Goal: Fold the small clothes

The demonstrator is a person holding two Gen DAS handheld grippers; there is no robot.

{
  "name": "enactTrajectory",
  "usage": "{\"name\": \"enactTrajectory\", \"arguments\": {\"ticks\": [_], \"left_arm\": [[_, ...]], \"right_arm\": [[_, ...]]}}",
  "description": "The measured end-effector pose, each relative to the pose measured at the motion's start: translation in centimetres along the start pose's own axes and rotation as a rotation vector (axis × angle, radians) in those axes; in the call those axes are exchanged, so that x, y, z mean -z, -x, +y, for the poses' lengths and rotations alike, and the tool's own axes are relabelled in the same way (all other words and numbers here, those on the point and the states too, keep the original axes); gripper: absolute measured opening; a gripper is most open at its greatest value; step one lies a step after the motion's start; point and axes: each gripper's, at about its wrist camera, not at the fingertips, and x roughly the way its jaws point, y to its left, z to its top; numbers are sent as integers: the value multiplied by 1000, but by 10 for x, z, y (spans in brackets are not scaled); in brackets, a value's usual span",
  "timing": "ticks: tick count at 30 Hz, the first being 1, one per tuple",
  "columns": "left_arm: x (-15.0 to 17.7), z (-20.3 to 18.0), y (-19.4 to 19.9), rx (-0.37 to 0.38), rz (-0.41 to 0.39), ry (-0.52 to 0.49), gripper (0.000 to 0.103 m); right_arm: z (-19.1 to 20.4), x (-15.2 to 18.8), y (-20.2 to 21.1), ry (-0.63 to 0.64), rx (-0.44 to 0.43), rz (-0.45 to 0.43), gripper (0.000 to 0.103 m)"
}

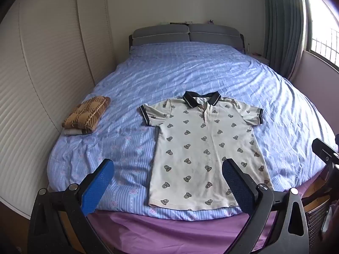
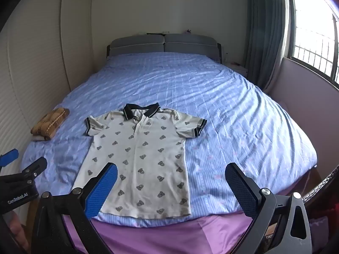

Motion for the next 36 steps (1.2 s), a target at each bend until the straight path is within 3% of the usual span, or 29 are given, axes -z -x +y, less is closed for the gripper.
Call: {"name": "enactTrajectory", "arguments": {"ticks": [13, 36], "left_arm": [[6, 16, 7, 3, 16, -2, 103], [11, 2, -5, -2, 51, 20, 103]], "right_arm": [[-3, -3, 1, -9, 10, 18, 102], [4, 5, -1, -21, -1, 24, 102]]}}
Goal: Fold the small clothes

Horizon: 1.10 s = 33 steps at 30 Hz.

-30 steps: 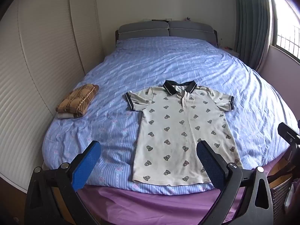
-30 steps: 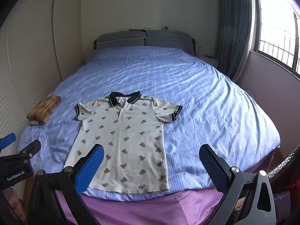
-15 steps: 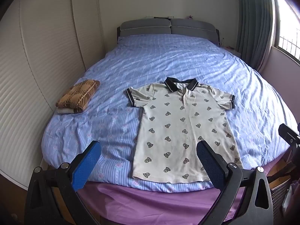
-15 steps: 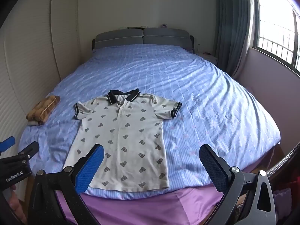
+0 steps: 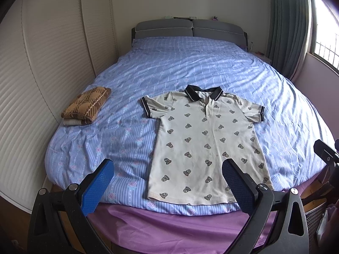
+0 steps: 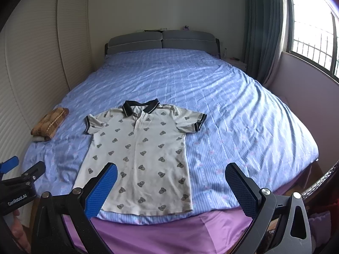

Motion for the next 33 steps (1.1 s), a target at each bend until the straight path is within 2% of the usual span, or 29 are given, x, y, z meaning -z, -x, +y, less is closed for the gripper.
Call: {"name": "enactTrajectory", "arguments": {"ticks": [33], "left_arm": [[2, 0, -2, 4, 4, 5, 103]], "right_arm": [[-5, 0, -4, -11, -2, 8, 102]]}}
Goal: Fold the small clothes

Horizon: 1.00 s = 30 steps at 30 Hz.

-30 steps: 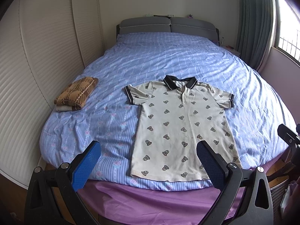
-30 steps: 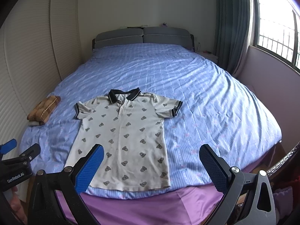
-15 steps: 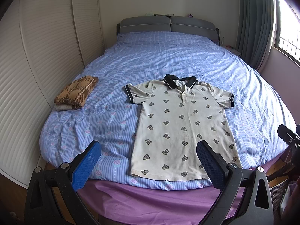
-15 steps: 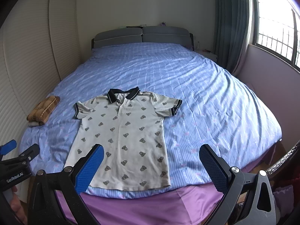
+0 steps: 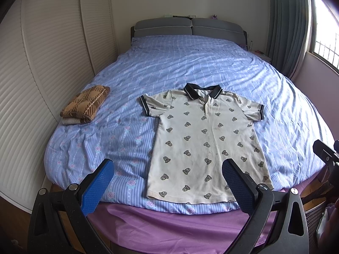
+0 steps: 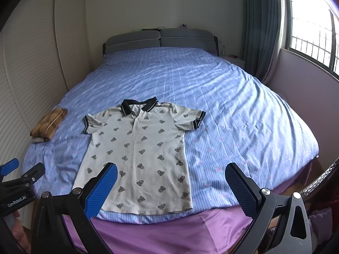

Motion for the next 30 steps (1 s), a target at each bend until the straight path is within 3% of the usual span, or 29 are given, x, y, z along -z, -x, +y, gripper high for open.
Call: {"name": "enactTrajectory", "arguments": {"ticks": [25, 30], "left_arm": [[6, -2, -5, 1, 2, -2, 103], [-8, -8, -21, 3, -7, -13, 103]], "right_arm": [[-1, -2, -3, 1, -3, 2, 102], [-7, -4, -11, -13, 0, 1, 102]]}}
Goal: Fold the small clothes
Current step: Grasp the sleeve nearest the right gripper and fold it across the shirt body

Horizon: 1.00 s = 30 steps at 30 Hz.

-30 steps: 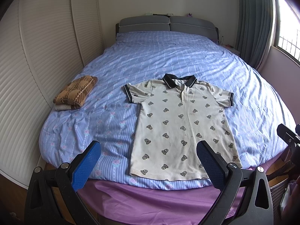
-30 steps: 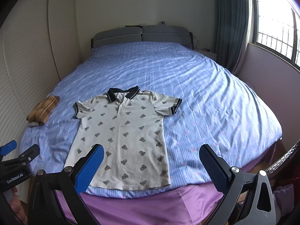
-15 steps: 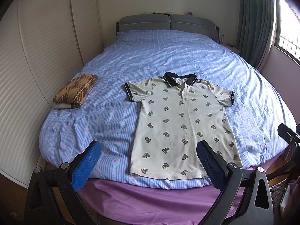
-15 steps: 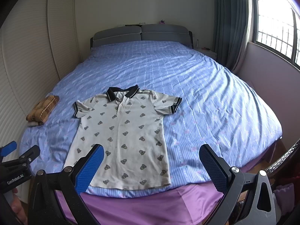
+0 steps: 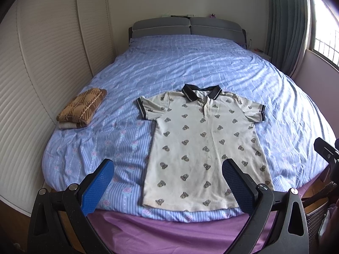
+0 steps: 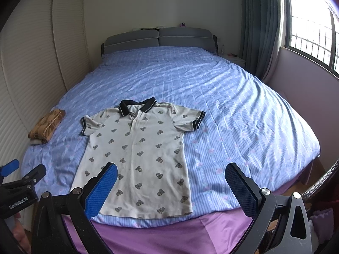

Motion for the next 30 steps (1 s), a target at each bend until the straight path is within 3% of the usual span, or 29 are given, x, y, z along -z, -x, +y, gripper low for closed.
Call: {"name": "enactTrajectory", "arguments": {"ticks": [7, 15, 19, 22, 30], "left_arm": [[-40, -27, -41, 25, -43, 5, 103], [-98, -81, -115, 35, -107, -5, 103], [-118, -109, -161, 33, -129, -1, 103], [-129, -127, -203, 34, -94, 7, 103], [-139, -163, -288, 17, -21, 20, 103]], "right_arm": [[-24, -30, -40, -56, 21, -18, 102], [-63, -83, -122, -110, 17, -59, 101], [-79, -104, -178, -113, 5, -61, 76], [-93, -113, -224, -128, -27, -41, 59], [-129, -111, -334, -171, -63, 58, 40]]}}
